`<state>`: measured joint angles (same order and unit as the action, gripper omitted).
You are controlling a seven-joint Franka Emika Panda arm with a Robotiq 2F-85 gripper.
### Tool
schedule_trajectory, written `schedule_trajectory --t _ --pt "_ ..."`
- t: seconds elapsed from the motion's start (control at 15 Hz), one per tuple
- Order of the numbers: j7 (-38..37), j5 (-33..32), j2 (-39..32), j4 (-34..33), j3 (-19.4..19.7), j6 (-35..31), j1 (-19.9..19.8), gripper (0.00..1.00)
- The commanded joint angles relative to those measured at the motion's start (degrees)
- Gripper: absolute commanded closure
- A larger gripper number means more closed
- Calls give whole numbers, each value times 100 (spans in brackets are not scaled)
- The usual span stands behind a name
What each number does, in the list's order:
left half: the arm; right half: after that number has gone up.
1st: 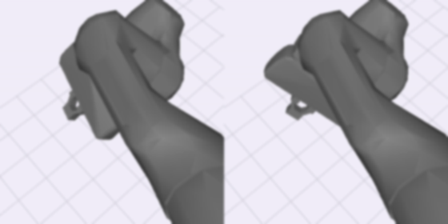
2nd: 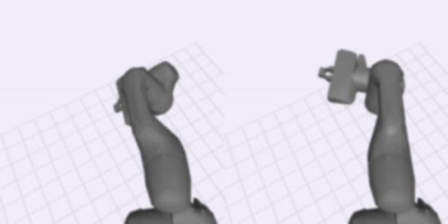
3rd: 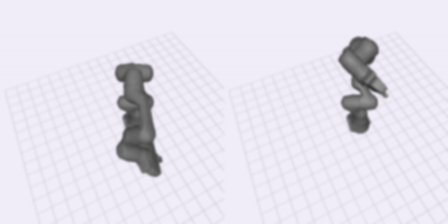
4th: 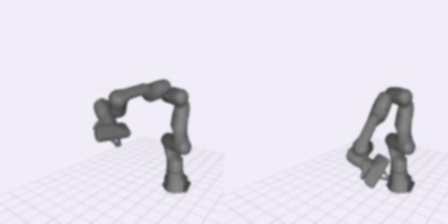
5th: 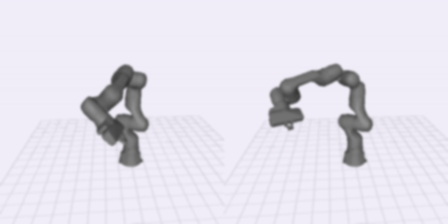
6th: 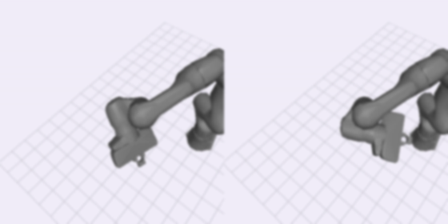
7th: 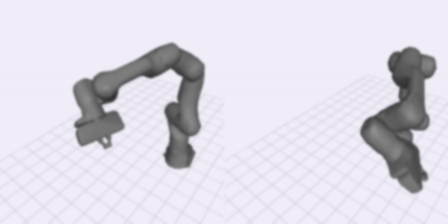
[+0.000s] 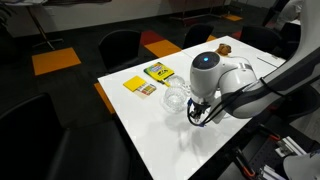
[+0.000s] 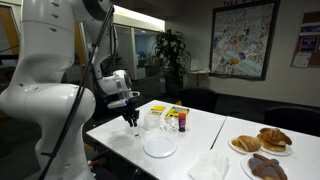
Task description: Remove the lid from the glass bowl then remove the object inside
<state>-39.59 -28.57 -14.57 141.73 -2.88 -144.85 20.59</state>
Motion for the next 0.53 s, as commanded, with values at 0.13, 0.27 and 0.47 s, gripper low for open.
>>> schedule_trajectory --t 0.13,0.27,0.47 --pt "-129 -320 249 58 72 -149 -50 20" --pt "-387 -735 357 66 140 -365 -33 7" --pt "-775 -1288 456 65 133 -631 -120 0"
